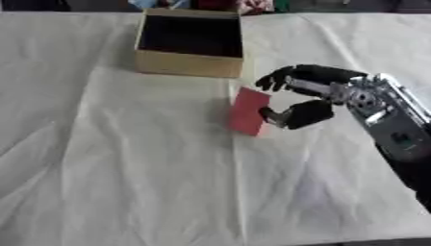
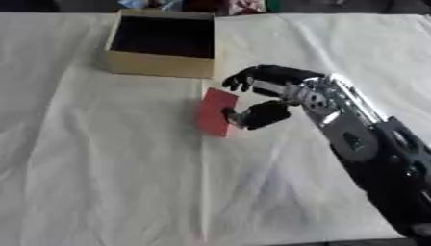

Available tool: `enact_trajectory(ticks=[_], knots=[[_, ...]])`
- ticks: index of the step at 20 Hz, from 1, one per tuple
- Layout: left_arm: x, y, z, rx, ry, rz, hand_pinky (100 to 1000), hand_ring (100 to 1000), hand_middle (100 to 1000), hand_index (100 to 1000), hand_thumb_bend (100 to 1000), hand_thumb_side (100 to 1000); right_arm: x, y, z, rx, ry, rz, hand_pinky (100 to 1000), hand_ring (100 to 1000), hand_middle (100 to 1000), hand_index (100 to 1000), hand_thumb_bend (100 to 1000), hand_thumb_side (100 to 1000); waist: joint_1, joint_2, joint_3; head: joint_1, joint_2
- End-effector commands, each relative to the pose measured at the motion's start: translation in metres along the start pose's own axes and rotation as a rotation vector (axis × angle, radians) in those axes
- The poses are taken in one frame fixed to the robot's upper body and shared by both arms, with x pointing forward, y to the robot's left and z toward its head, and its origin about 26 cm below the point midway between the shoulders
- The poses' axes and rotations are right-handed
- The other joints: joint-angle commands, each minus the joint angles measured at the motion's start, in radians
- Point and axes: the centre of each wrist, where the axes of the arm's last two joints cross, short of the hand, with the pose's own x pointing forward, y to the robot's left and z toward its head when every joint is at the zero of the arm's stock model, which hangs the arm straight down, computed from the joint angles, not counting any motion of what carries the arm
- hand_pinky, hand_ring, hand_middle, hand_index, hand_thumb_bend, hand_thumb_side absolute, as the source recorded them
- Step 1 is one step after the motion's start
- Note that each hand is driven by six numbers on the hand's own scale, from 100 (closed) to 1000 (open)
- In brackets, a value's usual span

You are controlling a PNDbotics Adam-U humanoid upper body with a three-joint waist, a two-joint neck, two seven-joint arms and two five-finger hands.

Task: Pick up objects on the table and place them in the box.

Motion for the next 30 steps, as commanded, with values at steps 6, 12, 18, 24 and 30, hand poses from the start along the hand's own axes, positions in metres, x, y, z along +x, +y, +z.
enact_trajectory(ticks=[6, 12, 18, 24, 30], knots=[[0.007, 0.001, -0.006, -0.005, -0.034, -0.002, 569, 601, 629, 731, 100, 100, 0.003, -0.002, 0.001, -0.104, 0.032, 0.132, 863, 898, 883, 969, 278, 848, -0.019, -0.029, -0.004, 0.0, -0.006], [0.007, 0.001, -0.006, -0.005, -0.032, -0.002, 569, 601, 626, 728, 100, 100, 0.006, -0.007, 0.001, -0.154, 0.022, 0.125, 859, 889, 870, 946, 262, 808, -0.021, -0.029, -0.005, 0.0, -0.006], [0.007, 0.001, -0.006, -0.005, -0.033, -0.001, 569, 601, 623, 724, 100, 100, 0.005, -0.004, -0.002, -0.135, 0.024, 0.114, 857, 889, 862, 950, 281, 761, -0.022, -0.026, -0.005, -0.002, -0.007], [0.007, 0.001, -0.005, -0.007, -0.032, 0.003, 568, 600, 618, 720, 100, 100, 0.002, 0.005, -0.009, -0.097, 0.036, 0.094, 849, 883, 840, 952, 276, 748, -0.018, -0.019, 0.0, -0.006, -0.011], [0.006, 0.001, -0.005, -0.003, -0.028, 0.005, 567, 600, 616, 718, 100, 100, -0.002, 0.012, -0.012, -0.067, 0.055, 0.07, 842, 872, 763, 1000, 275, 745, -0.016, -0.011, 0.002, -0.007, -0.013]])
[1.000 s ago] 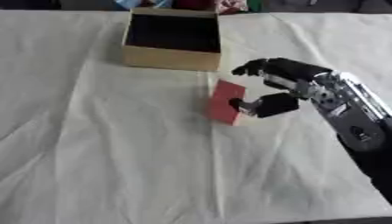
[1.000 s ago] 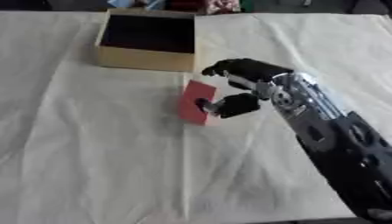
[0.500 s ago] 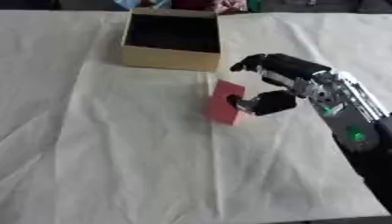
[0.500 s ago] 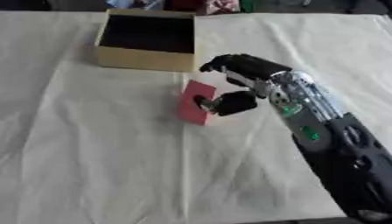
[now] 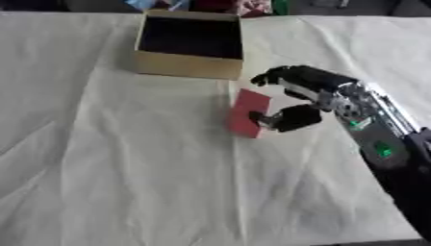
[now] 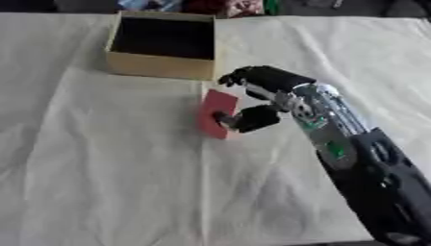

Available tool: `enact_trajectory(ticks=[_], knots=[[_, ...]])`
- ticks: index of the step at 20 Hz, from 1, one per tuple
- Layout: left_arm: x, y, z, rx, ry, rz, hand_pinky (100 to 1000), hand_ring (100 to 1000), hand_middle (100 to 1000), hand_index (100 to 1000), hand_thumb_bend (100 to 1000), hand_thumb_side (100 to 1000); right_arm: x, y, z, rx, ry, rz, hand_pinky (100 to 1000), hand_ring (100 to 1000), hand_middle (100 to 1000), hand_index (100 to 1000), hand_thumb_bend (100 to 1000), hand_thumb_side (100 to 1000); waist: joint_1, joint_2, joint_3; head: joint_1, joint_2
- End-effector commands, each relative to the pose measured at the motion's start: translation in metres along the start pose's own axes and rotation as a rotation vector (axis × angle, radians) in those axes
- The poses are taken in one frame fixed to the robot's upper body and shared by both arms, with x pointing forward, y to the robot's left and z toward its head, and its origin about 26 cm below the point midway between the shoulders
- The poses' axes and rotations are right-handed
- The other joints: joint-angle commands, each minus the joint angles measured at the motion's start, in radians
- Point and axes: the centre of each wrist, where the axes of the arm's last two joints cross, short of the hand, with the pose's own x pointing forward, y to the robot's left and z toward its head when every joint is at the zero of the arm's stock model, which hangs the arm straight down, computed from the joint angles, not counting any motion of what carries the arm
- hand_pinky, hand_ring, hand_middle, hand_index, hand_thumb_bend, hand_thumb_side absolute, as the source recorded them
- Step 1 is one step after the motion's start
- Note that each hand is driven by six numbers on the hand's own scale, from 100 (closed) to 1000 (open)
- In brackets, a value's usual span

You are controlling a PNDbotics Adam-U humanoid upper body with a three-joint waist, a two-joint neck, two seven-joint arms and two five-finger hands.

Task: Pick up objects on the table and place them in the box.

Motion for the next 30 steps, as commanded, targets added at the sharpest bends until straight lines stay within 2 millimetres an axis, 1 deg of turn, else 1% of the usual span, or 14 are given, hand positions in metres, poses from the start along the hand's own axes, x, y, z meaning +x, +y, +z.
enact_trajectory(ticks=[1, 8, 11, 16, 17, 18, 19, 20, 21, 22, 27, 30], knots=[[0.007, 0.002, -0.006, 0.002, -0.033, 0.0, 567, 600, 616, 718, 100, 100, -0.005, -0.004, 0.001, -0.01, 0.028, 0.003, 842, 871, 751, 1000, 273, 745, -0.007, -0.011, 0.001, -0.003, -0.008], [0.007, 0.001, -0.006, 0.004, -0.032, 0.005, 566, 600, 614, 715, 100, 100, -0.006, 0.004, -0.006, 0.003, 0.041, -0.006, 838, 865, 748, 990, 256, 729, -0.003, -0.003, 0.006, -0.008, -0.014], [0.007, 0.001, -0.005, 0.006, -0.031, 0.006, 565, 600, 614, 714, 100, 100, -0.005, 0.007, -0.008, 0.004, 0.037, -0.021, 831, 849, 730, 979, 226, 680, -0.001, 0.001, 0.009, -0.008, -0.016], [0.007, 0.0, -0.005, 0.005, -0.03, 0.009, 565, 600, 615, 713, 100, 100, -0.002, 0.005, -0.008, -0.046, 0.031, -0.056, 806, 805, 674, 924, 137, 490, 0.002, 0.007, 0.012, -0.009, -0.016], [0.007, 0.0, -0.005, 0.005, -0.03, 0.01, 565, 600, 615, 713, 100, 100, 0.0, 0.005, -0.008, -0.059, 0.031, -0.063, 800, 796, 658, 913, 101, 433, 0.002, 0.007, 0.012, -0.009, -0.016], [0.007, 0.0, -0.005, 0.003, -0.03, 0.01, 565, 600, 615, 713, 100, 100, 0.0, 0.004, -0.007, -0.071, 0.032, -0.07, 796, 790, 647, 904, 100, 361, 0.002, 0.008, 0.012, -0.008, -0.016], [0.007, 0.0, -0.005, 0.002, -0.029, 0.01, 565, 600, 615, 713, 100, 100, 0.001, 0.004, -0.007, -0.079, 0.034, -0.075, 796, 789, 645, 903, 100, 348, 0.003, 0.008, 0.013, -0.008, -0.016], [0.007, 0.0, -0.005, 0.002, -0.029, 0.009, 565, 600, 615, 713, 100, 100, 0.001, 0.003, -0.006, -0.085, 0.035, -0.081, 789, 773, 625, 893, 100, 212, 0.003, 0.008, 0.013, -0.008, -0.016], [0.007, 0.0, -0.006, 0.001, -0.03, 0.009, 565, 600, 615, 712, 100, 100, 0.001, 0.003, -0.006, -0.091, 0.036, -0.089, 784, 763, 616, 889, 100, 134, 0.003, 0.008, 0.013, -0.007, -0.016], [0.007, 0.0, -0.006, 0.001, -0.029, 0.009, 565, 600, 615, 712, 100, 100, 0.001, 0.002, -0.005, -0.098, 0.036, -0.098, 779, 753, 605, 884, 100, 100, 0.003, 0.008, 0.012, -0.007, -0.017], [0.007, 0.0, -0.005, -0.001, -0.028, 0.007, 565, 601, 615, 710, 100, 100, 0.003, -0.005, 0.0, -0.155, 0.041, -0.144, 759, 717, 566, 862, 100, 100, 0.002, 0.007, 0.013, -0.004, -0.02], [0.006, 0.0, -0.005, -0.002, -0.027, 0.006, 566, 601, 615, 710, 100, 100, 0.004, -0.015, 0.004, -0.205, 0.041, -0.162, 746, 695, 538, 843, 100, 100, 0.002, 0.005, 0.012, -0.002, -0.021]])
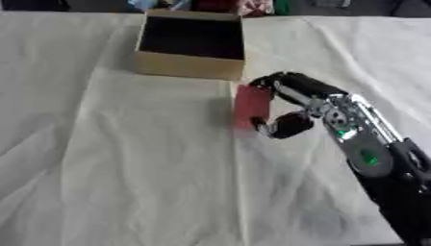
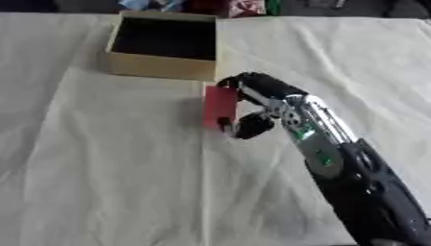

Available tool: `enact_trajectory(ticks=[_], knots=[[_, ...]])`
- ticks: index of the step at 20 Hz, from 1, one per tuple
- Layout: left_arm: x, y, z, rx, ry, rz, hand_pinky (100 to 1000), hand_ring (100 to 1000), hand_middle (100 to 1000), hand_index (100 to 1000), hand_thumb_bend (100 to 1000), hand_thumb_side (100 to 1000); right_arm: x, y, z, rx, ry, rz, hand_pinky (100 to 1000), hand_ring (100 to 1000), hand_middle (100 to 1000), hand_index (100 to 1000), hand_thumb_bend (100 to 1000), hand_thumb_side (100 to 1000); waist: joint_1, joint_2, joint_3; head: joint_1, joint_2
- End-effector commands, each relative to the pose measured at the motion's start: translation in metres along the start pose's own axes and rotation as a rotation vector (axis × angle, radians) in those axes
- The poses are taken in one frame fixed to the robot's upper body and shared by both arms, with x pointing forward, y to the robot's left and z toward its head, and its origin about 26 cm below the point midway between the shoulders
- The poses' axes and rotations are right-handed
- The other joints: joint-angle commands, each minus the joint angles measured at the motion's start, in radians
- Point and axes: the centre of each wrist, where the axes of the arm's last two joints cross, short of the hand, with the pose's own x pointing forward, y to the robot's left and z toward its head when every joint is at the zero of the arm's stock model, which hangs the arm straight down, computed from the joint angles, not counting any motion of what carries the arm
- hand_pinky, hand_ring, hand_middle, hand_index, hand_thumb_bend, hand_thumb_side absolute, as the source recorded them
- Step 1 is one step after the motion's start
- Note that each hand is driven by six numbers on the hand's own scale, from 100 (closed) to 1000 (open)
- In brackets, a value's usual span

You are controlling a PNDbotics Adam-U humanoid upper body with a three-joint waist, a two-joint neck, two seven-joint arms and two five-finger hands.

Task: Pick up objects on the table and place them in the box.

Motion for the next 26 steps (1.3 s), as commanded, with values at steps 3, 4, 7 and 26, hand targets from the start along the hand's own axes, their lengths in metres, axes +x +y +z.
enact_trajectory(ticks=[3, 4, 7, 26], knots=[[0.007, 0.003, -0.006, -0.003, -0.033, -0.008, 566, 601, 616, 710, 100, 100, 0.005, -0.037, 0.01, -0.117, -0.02, -0.016, 747, 692, 538, 842, 100, 100, 0.002, -0.009, -0.002, 0.005, -0.009], [0.007, 0.003, -0.006, -0.005, -0.033, -0.009, 566, 601, 616, 707, 100, 100, 0.006, -0.044, 0.012, -0.131, -0.026, -0.015, 747, 691, 541, 843, 100, 100, 0.002, -0.011, -0.002, 0.005, -0.009], [0.007, 0.003, -0.006, -0.008, -0.032, -0.01, 567, 602, 616, 705, 100, 100, 0.008, -0.07, 0.015, -0.167, -0.045, -0.008, 751, 691, 542, 844, 100, 100, 0.002, -0.016, -0.004, 0.006, -0.006], [0.008, -0.003, -0.008, -0.051, -0.047, 0.02, 566, 601, 617, 703, 100, 100, -0.002, -0.166, -0.065, -0.29, 0.107, 0.08, 772, 718, 560, 832, 100, 100, 0.016, -0.016, 0.068, -0.054, -0.018]])
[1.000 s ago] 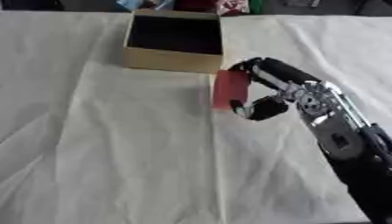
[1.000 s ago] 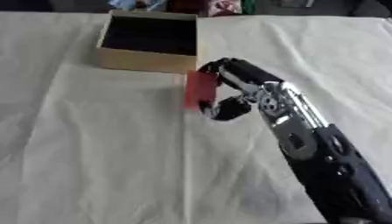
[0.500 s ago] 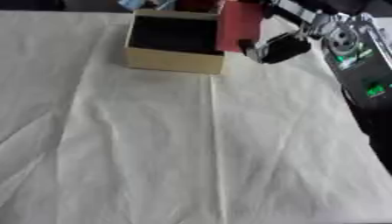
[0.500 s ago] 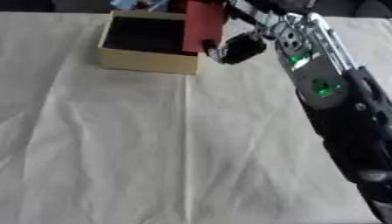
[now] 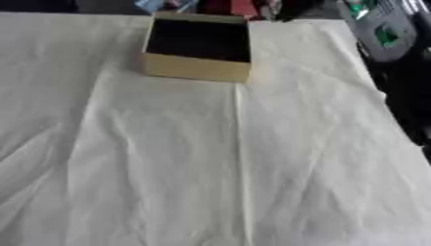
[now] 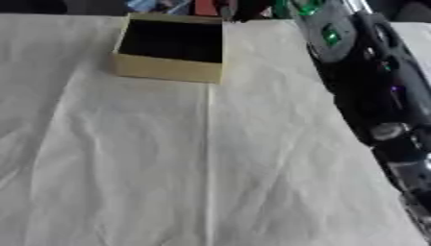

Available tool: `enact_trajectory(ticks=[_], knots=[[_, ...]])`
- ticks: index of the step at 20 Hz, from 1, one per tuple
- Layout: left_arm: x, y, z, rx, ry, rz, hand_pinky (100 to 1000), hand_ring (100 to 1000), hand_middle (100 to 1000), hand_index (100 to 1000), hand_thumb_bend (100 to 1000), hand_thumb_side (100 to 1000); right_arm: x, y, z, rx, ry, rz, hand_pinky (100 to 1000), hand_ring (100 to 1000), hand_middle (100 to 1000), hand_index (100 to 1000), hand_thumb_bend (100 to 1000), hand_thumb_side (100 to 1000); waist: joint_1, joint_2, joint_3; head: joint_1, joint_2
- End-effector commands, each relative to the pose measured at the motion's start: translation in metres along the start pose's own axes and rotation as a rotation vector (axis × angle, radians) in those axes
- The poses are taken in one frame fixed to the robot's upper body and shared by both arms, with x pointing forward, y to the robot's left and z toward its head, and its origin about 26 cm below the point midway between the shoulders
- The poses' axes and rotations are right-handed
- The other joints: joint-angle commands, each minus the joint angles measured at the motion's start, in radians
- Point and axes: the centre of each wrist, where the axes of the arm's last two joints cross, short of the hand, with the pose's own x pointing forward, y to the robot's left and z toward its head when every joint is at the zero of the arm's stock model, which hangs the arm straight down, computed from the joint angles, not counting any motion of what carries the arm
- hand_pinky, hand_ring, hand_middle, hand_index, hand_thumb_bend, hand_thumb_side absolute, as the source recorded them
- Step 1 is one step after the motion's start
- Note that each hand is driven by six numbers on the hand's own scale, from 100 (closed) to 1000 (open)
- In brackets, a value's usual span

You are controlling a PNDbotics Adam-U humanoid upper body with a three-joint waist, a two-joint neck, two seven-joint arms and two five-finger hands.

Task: Pick up objects on the table and place them in the box.

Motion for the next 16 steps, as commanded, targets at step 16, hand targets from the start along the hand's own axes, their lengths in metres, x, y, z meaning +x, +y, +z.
enact_trajectory(ticks=[16], knots=[[0.011, -0.006, -0.015, -0.031, -0.077, 0.045, 564, 599, 617, 703, 100, 100, -0.009, 0.043, -0.044, -0.007, 0.169, -0.035, 772, 739, 585, 838, 100, 103, 0.032, 0.044, 0.061, -0.068, -0.06]])
